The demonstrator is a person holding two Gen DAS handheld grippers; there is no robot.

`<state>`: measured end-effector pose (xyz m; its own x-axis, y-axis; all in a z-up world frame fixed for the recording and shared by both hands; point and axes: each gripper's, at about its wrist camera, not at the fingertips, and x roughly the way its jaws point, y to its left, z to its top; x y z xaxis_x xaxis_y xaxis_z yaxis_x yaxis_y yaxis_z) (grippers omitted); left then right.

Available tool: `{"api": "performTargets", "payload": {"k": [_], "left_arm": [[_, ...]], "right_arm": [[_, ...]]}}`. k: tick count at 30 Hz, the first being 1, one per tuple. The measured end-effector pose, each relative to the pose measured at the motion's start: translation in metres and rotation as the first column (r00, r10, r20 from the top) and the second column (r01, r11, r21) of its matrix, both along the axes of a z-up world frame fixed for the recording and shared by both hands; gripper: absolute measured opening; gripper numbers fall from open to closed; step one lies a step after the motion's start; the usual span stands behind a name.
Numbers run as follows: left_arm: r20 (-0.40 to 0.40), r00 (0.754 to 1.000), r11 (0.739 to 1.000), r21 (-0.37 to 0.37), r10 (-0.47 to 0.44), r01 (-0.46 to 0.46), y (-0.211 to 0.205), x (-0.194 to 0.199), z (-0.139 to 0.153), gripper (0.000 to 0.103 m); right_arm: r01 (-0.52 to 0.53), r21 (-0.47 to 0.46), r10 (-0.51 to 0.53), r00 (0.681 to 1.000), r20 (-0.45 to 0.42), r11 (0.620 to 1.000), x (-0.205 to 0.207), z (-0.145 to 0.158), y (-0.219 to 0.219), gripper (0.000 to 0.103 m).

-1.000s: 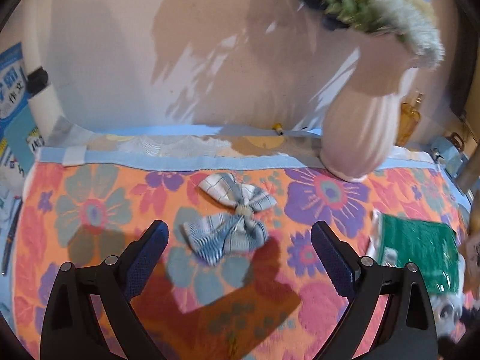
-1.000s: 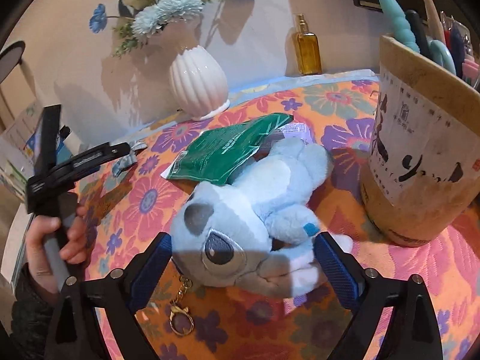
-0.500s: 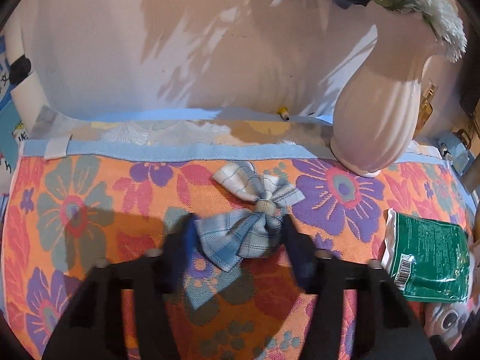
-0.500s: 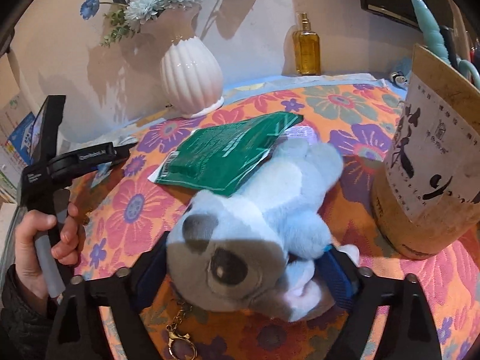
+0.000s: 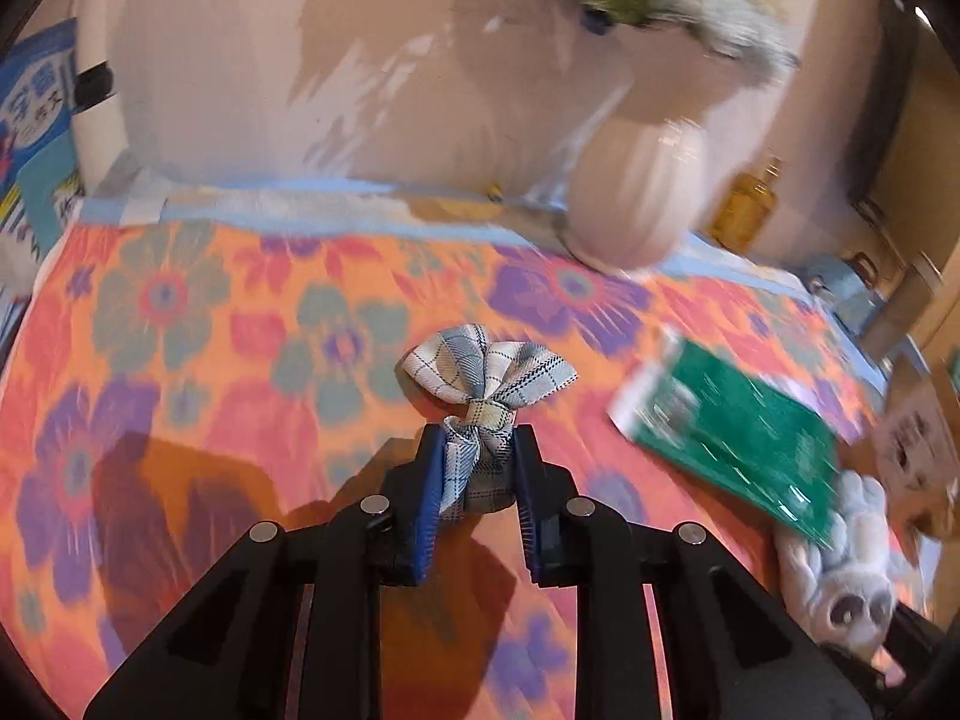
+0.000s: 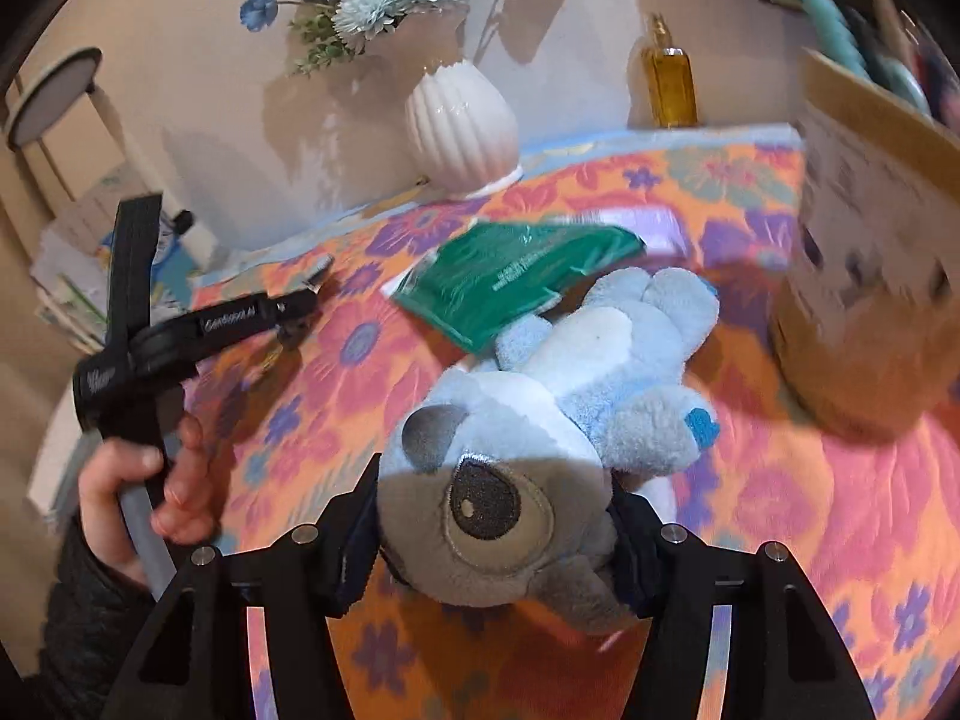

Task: Organize soft objects
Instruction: 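Grasp the checkered bow scrunchie with the left tool while the right tool grasps the grey plush, then carry the scrunchie and grey plush to the glass bowl and open both tools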

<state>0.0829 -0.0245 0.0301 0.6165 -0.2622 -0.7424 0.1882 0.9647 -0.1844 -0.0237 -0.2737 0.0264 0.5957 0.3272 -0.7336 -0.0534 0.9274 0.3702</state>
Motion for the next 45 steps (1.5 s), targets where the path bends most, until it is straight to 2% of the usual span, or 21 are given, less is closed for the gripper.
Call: {"api": "performTargets", "payload": {"k": [2, 6, 9, 11, 14, 20, 27, 32, 36, 37, 41, 45], "left_arm": [[0.014, 1.0, 1.0, -0.009, -0.022, 0.022, -0.006, -0.021, 0.003, 0.019], [0.027, 0.996, 0.996, -0.024, -0.083, 0.084, -0.023, -0.065, 0.006, 0.019], [0.043, 0.992, 0.993, -0.006, -0.121, 0.121, -0.036, -0.093, 0.006, 0.019], [0.059, 0.986, 0.988, -0.019, -0.153, 0.154, -0.043, -0.108, 0.009, 0.019], [0.092, 0.97, 0.972, -0.049, -0.223, 0.228, -0.056, -0.132, 0.018, 0.019], [0.135, 0.942, 0.948, -0.036, -0.309, 0.316, -0.092, -0.166, 0.036, 0.019], [0.231, 0.883, 0.906, -0.017, -0.408, 0.423, -0.146, -0.209, 0.072, 0.019], [0.292, 0.843, 0.876, -0.035, -0.451, 0.48, -0.187, -0.219, 0.104, 0.019], [0.333, 0.79, 0.833, -0.026, -0.515, 0.553, -0.235, -0.219, 0.134, 0.019], [0.335, 0.783, 0.827, -0.022, -0.524, 0.562, -0.246, -0.217, 0.139, 0.019], [0.308, 0.773, 0.803, -0.044, -0.555, 0.594, -0.299, -0.196, 0.147, 0.019], [0.272, 0.785, 0.806, -0.051, -0.557, 0.589, -0.337, -0.17, 0.139, 0.019]], "right_arm": [[-0.008, 0.015, 0.008, 1.0, 0.012, 1.0, -0.015, 0.004, -0.006, 0.061], [-0.038, -0.019, 0.039, 0.998, 0.041, 0.999, -0.046, 0.008, -0.009, 0.061], [-0.037, 0.027, 0.036, 0.999, 0.027, 0.999, -0.071, 0.0, -0.021, 0.061], [-0.024, 0.047, 0.022, 0.999, 0.033, 0.999, -0.088, -0.002, -0.03, 0.061], [-0.004, 0.038, 0.002, 0.999, 0.049, 0.999, -0.105, 0.003, -0.042, 0.061], [0.056, 0.045, -0.061, 0.993, 0.101, 0.997, -0.132, 0.02, -0.078, 0.061], [0.073, 0.045, -0.08, 0.974, 0.213, 0.996, -0.161, 0.063, -0.117, 0.061], [0.114, 0.063, -0.128, 0.947, 0.295, 0.991, -0.177, 0.092, -0.149, 0.061], [0.183, 0.058, -0.191, 0.915, 0.355, 0.981, -0.181, 0.115, -0.179, 0.061], [0.201, 0.063, -0.21, 0.907, 0.365, 0.978, -0.181, 0.12, -0.188, 0.061], [0.321, 0.074, -0.324, 0.864, 0.386, 0.944, -0.169, 0.132, -0.235, 0.061], [0.419, 0.114, -0.431, 0.832, 0.349, 0.901, -0.142, 0.126, -0.282, 0.061]]}}
